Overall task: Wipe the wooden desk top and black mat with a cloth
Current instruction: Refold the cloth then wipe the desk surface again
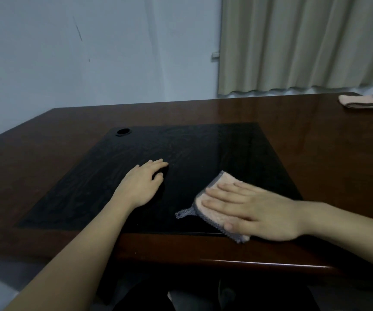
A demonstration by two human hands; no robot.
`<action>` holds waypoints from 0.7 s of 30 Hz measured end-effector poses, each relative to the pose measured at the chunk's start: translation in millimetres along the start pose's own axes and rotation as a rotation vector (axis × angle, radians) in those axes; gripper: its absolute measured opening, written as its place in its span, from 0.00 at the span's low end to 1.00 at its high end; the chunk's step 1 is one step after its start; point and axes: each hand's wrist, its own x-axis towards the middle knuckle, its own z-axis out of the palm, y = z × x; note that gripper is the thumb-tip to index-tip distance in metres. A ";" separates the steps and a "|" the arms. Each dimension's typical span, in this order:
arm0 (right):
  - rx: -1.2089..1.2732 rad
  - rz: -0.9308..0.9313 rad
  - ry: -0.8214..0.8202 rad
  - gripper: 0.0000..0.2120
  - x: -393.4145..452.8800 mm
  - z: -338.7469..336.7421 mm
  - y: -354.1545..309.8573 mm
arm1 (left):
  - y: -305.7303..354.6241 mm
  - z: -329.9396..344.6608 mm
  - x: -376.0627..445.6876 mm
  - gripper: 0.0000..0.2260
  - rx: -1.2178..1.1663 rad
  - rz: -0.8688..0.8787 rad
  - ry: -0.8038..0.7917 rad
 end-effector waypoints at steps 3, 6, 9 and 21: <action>0.001 0.144 0.058 0.34 10.5 -6.7 49.0 | 0.3 0.0 -0.1 0.20 0.008 -0.004 -0.001; -0.001 0.313 0.098 0.46 36.3 -6.9 91.9 | 1.0 -0.5 0.2 0.20 0.012 -0.014 -0.014; 0.012 0.444 0.134 0.40 61.5 -6.5 84.9 | 1.5 -1.8 -0.2 0.20 0.020 -0.022 -0.027; 0.043 0.067 0.063 0.28 -34.6 16.2 -23.6 | 2.7 -2.2 -2.4 0.20 0.019 -0.011 -0.044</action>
